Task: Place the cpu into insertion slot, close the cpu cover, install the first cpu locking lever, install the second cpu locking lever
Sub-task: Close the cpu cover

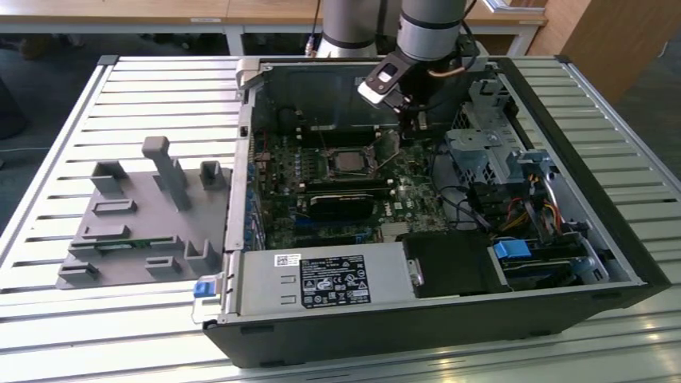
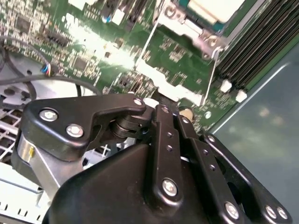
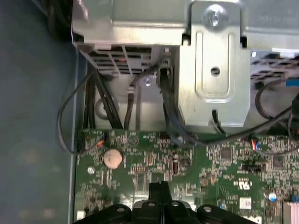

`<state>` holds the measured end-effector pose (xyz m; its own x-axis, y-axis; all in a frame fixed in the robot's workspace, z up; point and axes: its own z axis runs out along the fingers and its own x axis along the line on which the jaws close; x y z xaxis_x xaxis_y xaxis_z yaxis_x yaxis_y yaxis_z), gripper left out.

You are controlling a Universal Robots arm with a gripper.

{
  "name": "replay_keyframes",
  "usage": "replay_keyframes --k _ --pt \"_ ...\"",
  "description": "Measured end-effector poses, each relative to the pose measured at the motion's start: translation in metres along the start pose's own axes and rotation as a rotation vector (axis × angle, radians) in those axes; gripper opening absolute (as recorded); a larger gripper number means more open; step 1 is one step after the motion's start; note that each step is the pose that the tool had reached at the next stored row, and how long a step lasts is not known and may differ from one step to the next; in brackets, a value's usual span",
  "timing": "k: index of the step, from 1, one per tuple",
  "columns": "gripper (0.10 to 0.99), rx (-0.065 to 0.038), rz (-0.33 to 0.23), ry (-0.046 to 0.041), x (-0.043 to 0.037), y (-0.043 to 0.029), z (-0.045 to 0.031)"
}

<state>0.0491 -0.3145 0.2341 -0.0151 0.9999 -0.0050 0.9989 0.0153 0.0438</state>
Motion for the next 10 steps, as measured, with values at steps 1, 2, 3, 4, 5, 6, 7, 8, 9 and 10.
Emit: replay_keyframes --k 1,2,3,4,5,6,7,8,9,10 --pt "0.106 0.000 0.000 0.0000 0.0001 -0.0033 -0.0001" --pt "0.106 0.000 0.000 0.0000 0.0001 -0.0067 -0.0003" --pt "0.106 0.000 0.000 0.0000 0.0002 -0.0102 -0.0004" --pt "0.106 0.000 0.000 -0.0001 0.0002 -0.0135 -0.0006" --pt "0.106 0.000 0.000 0.0000 0.0002 -0.0167 -0.0007" --pt "0.106 0.000 0.000 0.0000 0.0003 -0.0198 -0.0009" --pt "0.106 0.000 0.000 -0.0001 0.0003 -0.0234 -0.0010" --pt "0.106 0.000 0.000 -0.0001 0.0004 -0.0264 -0.0012" --pt "0.106 0.000 0.000 0.0000 0.0004 -0.0293 -0.0012" --pt "0.106 0.000 0.000 0.0001 0.0004 -0.0322 -0.0013"
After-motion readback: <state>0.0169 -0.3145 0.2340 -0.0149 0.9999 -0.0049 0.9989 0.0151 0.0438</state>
